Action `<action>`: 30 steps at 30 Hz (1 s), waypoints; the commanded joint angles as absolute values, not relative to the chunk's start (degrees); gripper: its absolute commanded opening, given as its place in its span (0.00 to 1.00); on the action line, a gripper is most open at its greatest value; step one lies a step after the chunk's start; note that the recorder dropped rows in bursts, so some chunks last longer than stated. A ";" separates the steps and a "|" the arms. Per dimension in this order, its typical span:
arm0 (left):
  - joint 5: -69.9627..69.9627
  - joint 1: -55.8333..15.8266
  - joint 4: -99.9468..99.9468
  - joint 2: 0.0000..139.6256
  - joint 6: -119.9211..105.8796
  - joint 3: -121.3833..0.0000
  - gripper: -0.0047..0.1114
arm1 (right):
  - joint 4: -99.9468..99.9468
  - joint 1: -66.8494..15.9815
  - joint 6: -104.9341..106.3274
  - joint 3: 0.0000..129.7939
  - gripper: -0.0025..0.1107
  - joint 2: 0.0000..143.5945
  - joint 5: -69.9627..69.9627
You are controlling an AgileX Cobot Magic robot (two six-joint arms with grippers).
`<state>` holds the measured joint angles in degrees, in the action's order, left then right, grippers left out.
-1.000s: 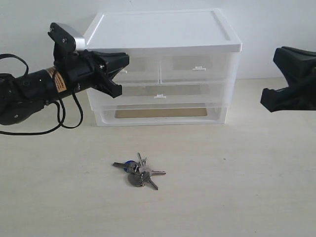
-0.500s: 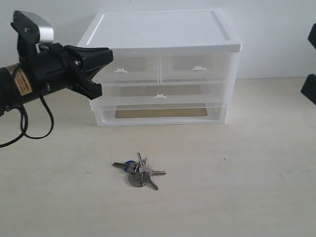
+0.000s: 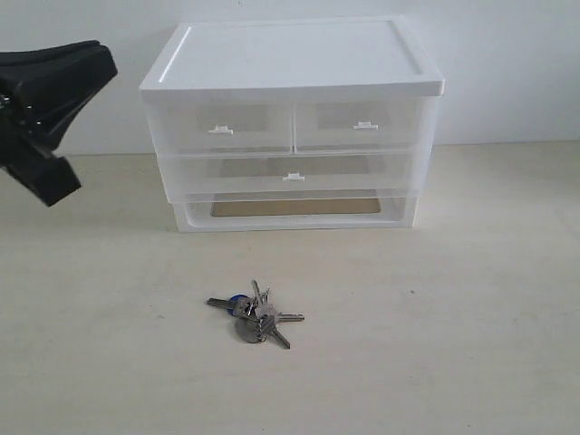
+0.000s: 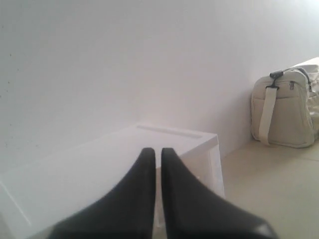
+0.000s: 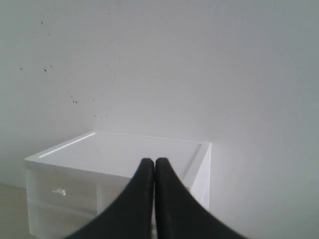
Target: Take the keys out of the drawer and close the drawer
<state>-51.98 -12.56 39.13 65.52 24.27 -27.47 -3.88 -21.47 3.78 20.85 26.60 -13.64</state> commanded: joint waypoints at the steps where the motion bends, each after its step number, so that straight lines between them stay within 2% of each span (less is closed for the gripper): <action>1: -52.43 -12.52 38.05 57.80 24.88 -23.54 0.08 | -3.96 -21.21 2.85 20.57 0.02 20.23 -9.34; 10: -52.43 -12.52 38.05 40.33 26.74 -16.41 0.08 | -3.96 -21.21 1.81 20.57 0.02 11.13 -4.55; 22: -49.11 -12.52 37.93 16.96 27.70 -8.38 0.08 | -3.96 -21.21 2.01 20.57 0.02 10.40 6.25; 30: -43.63 -12.52 38.45 7.42 31.13 -3.55 0.08 | -3.96 -21.21 2.01 20.67 0.02 10.40 6.27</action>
